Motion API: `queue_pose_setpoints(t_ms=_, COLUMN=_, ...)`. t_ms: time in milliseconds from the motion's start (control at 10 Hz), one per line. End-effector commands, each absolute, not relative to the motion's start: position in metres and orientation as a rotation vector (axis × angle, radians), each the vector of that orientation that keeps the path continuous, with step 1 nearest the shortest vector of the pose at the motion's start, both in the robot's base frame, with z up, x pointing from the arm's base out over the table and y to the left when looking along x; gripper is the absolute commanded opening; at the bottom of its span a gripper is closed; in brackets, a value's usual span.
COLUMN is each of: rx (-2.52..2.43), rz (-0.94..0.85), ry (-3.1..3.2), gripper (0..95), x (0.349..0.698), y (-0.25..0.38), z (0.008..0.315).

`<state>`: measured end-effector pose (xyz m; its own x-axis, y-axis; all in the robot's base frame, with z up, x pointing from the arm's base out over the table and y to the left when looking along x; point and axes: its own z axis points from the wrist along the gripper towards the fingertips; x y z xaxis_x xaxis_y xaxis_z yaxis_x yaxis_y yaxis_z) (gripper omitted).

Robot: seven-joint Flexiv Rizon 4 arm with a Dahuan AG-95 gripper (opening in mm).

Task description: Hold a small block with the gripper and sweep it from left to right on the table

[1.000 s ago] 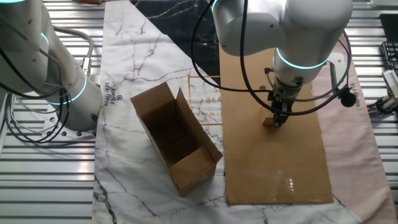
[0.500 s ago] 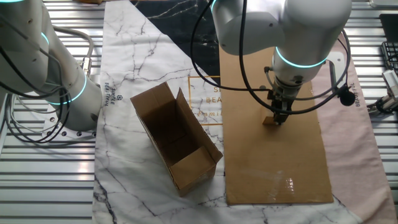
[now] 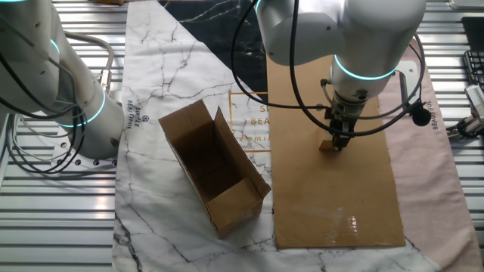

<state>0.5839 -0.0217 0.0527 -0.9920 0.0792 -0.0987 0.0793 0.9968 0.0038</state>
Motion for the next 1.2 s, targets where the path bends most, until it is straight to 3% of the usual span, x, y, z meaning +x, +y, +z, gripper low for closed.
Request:
queue_pose_setpoints(t_ms=100, rx=0.117, rz=0.002, ry=3.04, gripper=38.0, x=0.5841, y=-0.0212, z=0.0527)
queue_pose_setpoints(t_ms=1200, rx=0.093, rz=0.012, ry=3.038, gripper=38.0, x=0.5831, y=-0.016, z=0.0523)
